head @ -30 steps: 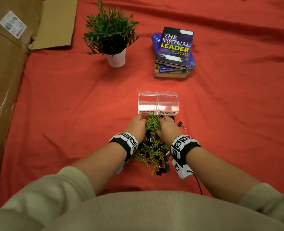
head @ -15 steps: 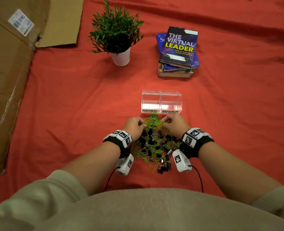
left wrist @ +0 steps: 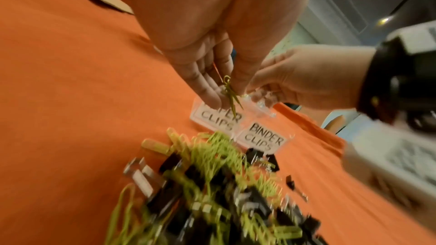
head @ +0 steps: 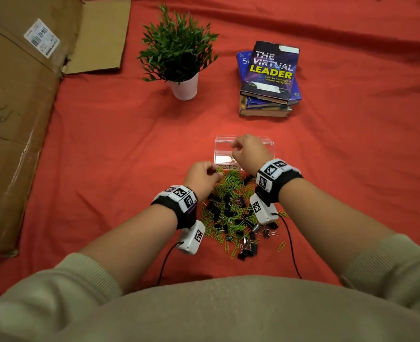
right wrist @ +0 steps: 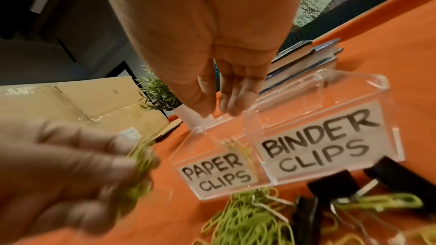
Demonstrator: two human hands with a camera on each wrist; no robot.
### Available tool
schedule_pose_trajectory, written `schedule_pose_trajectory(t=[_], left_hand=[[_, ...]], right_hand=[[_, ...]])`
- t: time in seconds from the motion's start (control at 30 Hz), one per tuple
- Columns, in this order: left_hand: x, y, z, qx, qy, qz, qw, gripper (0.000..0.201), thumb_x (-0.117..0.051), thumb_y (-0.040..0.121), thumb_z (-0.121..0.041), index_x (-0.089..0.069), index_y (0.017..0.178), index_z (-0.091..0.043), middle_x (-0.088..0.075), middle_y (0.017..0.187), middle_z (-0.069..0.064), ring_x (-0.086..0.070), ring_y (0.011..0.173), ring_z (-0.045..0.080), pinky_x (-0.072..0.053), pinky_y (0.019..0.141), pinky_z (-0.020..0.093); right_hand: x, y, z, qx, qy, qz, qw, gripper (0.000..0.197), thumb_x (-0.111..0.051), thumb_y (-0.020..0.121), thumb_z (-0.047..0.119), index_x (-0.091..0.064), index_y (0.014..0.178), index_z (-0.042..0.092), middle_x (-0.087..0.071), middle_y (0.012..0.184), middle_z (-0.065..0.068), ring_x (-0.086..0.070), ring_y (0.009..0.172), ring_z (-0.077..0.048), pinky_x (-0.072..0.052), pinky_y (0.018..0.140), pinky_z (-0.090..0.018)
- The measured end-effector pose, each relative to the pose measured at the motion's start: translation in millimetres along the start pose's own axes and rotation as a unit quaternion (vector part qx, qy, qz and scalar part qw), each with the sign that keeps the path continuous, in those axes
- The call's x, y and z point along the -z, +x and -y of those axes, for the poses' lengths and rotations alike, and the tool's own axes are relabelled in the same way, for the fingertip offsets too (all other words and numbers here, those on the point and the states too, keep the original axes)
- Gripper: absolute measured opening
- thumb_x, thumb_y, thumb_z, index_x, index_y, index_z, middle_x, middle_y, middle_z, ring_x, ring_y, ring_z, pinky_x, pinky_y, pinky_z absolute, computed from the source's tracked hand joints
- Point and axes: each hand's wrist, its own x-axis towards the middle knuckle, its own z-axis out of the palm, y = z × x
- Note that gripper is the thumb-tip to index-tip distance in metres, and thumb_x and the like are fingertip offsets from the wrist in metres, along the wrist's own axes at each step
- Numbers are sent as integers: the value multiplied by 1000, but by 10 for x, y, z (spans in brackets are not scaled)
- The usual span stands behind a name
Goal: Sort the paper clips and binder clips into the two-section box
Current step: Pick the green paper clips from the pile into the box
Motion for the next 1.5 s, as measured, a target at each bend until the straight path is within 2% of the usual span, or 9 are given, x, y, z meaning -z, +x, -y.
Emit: schedule_pose_trajectory(t=[0.17,0.37,0.57,0.73,0.9,1.07,1.2,1.4,1.5], left_hand=[[90,233,-330,-55,25,-34,998,2,-63,89,-13,-65,89,-14,-66,84,1,-62,71,16,-54,63,27],[-2,525,-511,-80,184,-25,979,10,-59,91,-14,-64,98,-10,-63,88,4,-55,74,17,-42,66,25],[-57,363,-369,-137,213,-1,967,29,-58,91,-15,-60,120,-14,-60,124,3,-57,111,16,-45,97,27],[-163,75,-28,-133,205,-22,969,10,-57,88,-10,-64,94,-16,-56,99,-3,-57,89,13,-54,85,30],[-229,46,235,-80,269,23,960,39,-58,88,-10,-54,127,-11,-53,124,5,-51,117,22,-42,104,33],[-267,93,299,-94,319,41,942,52,-61,88,-19,-45,138,-15,-49,128,4,-44,124,23,-41,105,37],[-275,108,330,-116,356,40,927,43,-59,91,-23,-52,133,-21,-50,119,2,-46,119,22,-48,94,37],[-281,99,290,-141,391,33,909,26,-55,92,-21,-60,116,-15,-53,115,4,-49,114,23,-48,85,36],[-291,118,285,-134,378,37,915,23,-55,91,-18,-59,113,-13,-55,114,5,-50,114,23,-47,89,37]], right_hand=[[-196,-355,-206,32,-16,35,999,19,-52,92,10,-65,105,10,-62,106,-3,-59,76,-12,-53,72,-21],[-438,-614,-478,69,-102,111,986,36,-49,90,5,-57,125,6,-51,127,-10,-48,120,-27,-44,103,-35],[-373,-689,-599,82,-102,82,988,30,-50,88,6,-61,116,5,-58,113,-8,-51,112,-26,-48,94,-37],[-416,-545,-380,161,-86,66,981,49,-50,81,-8,-54,128,5,-55,127,-10,-48,119,-26,-42,105,-38],[-491,-467,-277,139,-177,172,959,77,-54,78,-11,-24,147,6,-28,150,-12,-24,140,-31,-28,115,-43],[-527,-513,-324,76,-156,139,975,60,-55,84,-1,-35,140,2,-30,146,-18,-28,135,-33,-26,116,-41],[-512,-550,-355,53,-160,111,979,30,-50,88,6,-56,117,1,-47,126,-16,-39,118,-29,-36,105,-38],[-483,-537,-353,10,-104,117,988,19,-54,89,11,-58,107,4,-51,116,-11,-43,113,-26,-38,100,-36],[-404,-504,-342,-30,-47,154,986,10,-58,87,11,-59,97,10,-59,101,-7,-57,97,-24,-48,83,-32]])
